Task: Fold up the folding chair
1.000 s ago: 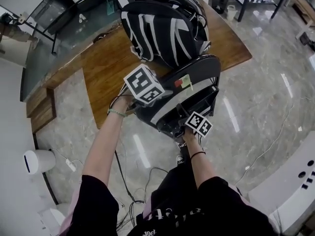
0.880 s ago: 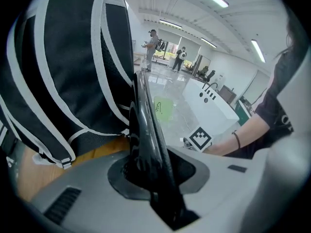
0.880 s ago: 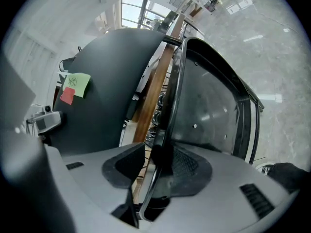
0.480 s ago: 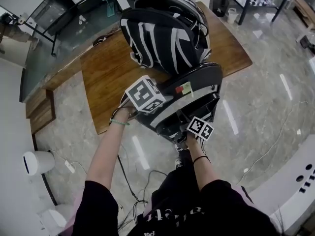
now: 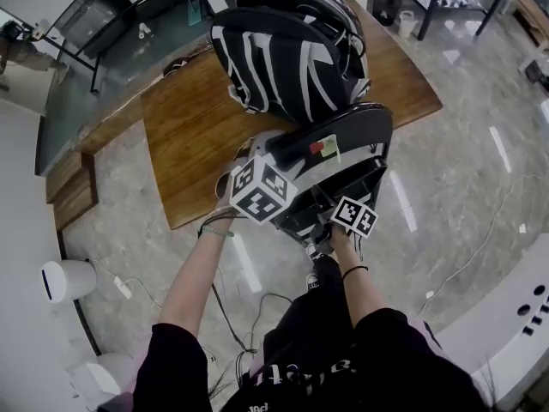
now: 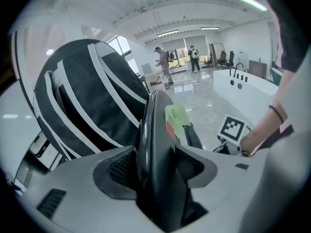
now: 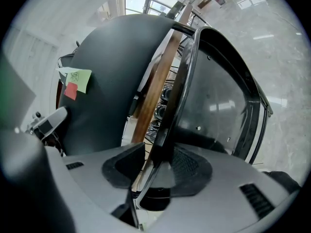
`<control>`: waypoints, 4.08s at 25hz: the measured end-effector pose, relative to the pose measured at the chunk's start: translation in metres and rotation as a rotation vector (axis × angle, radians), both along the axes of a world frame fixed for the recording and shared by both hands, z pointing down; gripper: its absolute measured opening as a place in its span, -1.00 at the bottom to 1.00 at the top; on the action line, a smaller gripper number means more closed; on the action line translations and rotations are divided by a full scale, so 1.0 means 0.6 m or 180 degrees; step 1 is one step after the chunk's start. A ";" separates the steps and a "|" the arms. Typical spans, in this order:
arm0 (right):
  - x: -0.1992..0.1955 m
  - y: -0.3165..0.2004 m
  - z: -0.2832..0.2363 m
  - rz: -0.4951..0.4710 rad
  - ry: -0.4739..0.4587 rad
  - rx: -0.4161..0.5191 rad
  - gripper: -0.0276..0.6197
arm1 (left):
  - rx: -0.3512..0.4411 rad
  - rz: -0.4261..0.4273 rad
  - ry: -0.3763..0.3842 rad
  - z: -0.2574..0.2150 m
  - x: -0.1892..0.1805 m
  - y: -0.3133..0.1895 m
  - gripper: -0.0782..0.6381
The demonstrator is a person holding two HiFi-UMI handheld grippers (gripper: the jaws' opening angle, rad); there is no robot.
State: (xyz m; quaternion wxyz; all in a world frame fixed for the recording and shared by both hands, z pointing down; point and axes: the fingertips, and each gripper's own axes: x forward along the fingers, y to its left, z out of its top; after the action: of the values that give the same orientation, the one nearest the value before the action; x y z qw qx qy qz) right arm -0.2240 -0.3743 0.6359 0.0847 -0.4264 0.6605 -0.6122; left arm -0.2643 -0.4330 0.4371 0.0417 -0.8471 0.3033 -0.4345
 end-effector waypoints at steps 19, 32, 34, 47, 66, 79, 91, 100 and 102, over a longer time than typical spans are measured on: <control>0.007 0.001 -0.013 -0.0378 0.0086 0.0042 -0.41 | 0.0051 -0.1474 0.2287 -0.156 -0.102 0.110 -0.07; 0.096 0.065 -0.040 -0.0125 0.0303 -0.0077 -0.20 | -0.0514 -0.2165 0.3045 -0.084 -0.153 0.285 -0.08; 0.103 0.099 -0.075 -0.0265 0.0341 0.0082 -0.21 | -0.0550 -0.2170 0.3182 -0.089 -0.146 0.307 -0.10; 0.133 0.295 -0.346 -0.0575 0.0377 0.1171 -0.21 | -0.0609 -0.2106 0.3694 -0.128 -0.070 0.490 -0.24; 0.249 0.638 -0.465 -0.1067 0.0577 0.1749 -0.79 | -0.0254 -0.2375 0.3683 -0.154 0.158 0.804 -0.77; 0.268 0.805 -0.516 -0.1299 0.0792 0.2051 -0.87 | 0.0049 -0.2446 0.3267 -0.182 0.228 0.991 -0.77; 0.203 0.914 -0.538 -0.1254 0.1130 0.2226 -0.87 | 0.0157 -0.2222 0.3004 -0.200 0.186 1.091 -0.77; 0.192 0.965 -0.530 -0.1199 0.1134 0.2169 -0.87 | 0.0119 -0.2076 0.2973 -0.205 0.185 1.126 -0.77; 0.191 0.969 -0.530 -0.1203 0.1137 0.2163 -0.87 | 0.0107 -0.2087 0.2969 -0.201 0.184 1.128 -0.77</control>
State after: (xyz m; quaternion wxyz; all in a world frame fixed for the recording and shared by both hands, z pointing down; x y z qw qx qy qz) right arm -0.1097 0.2069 0.3180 -0.0090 -0.3451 0.8954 -0.2811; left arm -0.1540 0.2440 0.3162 -0.2202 -0.8101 0.5434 0.0002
